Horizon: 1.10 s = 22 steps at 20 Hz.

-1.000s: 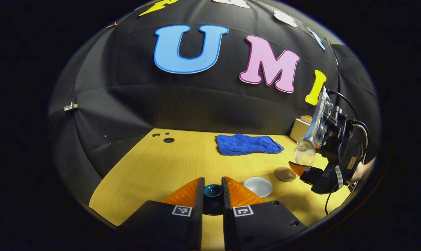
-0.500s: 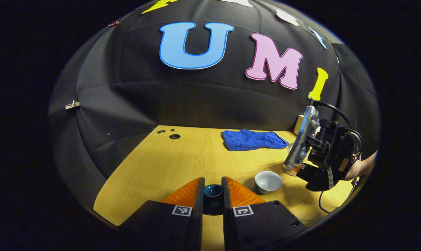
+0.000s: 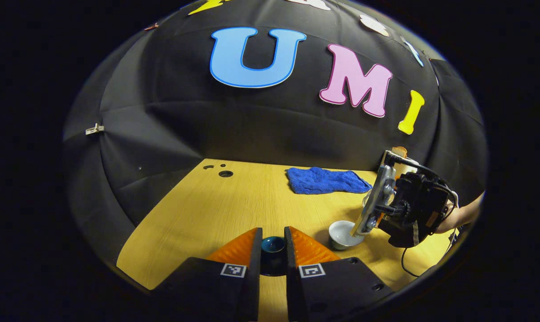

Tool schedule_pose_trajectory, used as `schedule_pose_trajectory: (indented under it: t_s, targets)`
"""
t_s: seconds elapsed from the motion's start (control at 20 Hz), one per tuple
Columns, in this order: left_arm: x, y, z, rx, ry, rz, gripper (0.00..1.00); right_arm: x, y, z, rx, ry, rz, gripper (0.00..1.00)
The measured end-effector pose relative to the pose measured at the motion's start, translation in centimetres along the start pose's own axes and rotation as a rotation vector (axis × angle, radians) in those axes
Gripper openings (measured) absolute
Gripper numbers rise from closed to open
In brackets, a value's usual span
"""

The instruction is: Open the teacup lid with one hand, grasp the water bottle and pour water into the teacup with the other hand; after pouring, place the water bottle on the coaster and then close the teacup lid.

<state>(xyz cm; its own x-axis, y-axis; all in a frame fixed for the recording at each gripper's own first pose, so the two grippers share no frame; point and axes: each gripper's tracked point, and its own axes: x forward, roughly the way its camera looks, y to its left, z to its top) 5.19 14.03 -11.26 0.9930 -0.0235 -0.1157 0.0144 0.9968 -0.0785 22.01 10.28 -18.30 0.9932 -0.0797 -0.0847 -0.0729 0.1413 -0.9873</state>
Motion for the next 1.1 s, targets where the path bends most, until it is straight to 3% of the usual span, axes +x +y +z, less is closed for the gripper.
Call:
schedule_pose_trajectory:
  t_s: [0.25, 0.3, 0.35, 0.55, 0.6, 1.1]
  targets:
    - [-0.6, 0.1, -0.4, -0.009, 0.007, 0.001, 0.29, -0.1, -0.1, 0.9, -0.085, -0.037, -0.019, 0.71]
    - [-0.7, 0.2, -0.3, -0.009, 0.007, 0.003, 0.29, 0.3, 0.0, 1.0, -0.101, -0.042, -0.024, 0.67]
    - [-0.7, 0.2, -0.4, -0.009, 0.007, 0.003, 0.29, 0.3, -0.1, 1.0, -0.114, -0.044, -0.028, 0.71]
    - [-1.1, 0.2, -0.7, -0.018, 0.011, 0.002, 0.25, 0.5, -0.2, 0.7, -0.149, -0.048, -0.042, 0.71]
    - [-1.1, 0.2, -0.7, -0.019, 0.012, 0.001, 0.29, 0.5, -0.2, 0.7, -0.160, -0.050, -0.044, 0.71]
    - [-1.4, 0.2, -1.4, 0.001, 0.021, -0.008, 0.29, 0.4, -0.2, 0.7, -0.263, -0.071, -0.065, 0.71]
